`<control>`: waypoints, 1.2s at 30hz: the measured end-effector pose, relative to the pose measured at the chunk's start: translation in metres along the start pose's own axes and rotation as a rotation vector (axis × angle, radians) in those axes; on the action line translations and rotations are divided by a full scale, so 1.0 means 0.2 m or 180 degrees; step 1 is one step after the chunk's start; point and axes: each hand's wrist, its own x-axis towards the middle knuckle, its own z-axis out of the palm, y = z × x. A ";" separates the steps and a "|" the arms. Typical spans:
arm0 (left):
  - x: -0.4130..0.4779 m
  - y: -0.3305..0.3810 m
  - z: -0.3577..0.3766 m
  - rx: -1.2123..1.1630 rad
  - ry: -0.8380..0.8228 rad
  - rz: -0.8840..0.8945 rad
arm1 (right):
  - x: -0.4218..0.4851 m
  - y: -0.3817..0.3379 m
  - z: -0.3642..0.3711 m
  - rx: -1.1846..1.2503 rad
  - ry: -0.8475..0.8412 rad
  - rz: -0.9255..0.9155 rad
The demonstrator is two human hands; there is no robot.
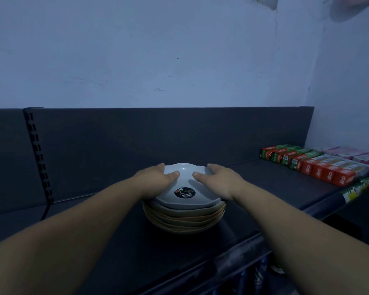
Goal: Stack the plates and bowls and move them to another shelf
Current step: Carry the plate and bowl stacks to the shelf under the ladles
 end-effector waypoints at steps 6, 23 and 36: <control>-0.07 -0.09 0.01 -0.1104 0.0703 -0.0108 | 0.02 0.11 0.01 0.1359 0.0295 0.0144; -0.25 -0.03 0.13 -0.3603 0.0374 -0.1152 | -0.02 0.16 0.10 0.2860 -0.0269 0.0450; -0.45 0.07 0.11 -0.4545 0.1616 -0.0956 | -0.06 0.09 0.02 0.3636 -0.0345 0.0078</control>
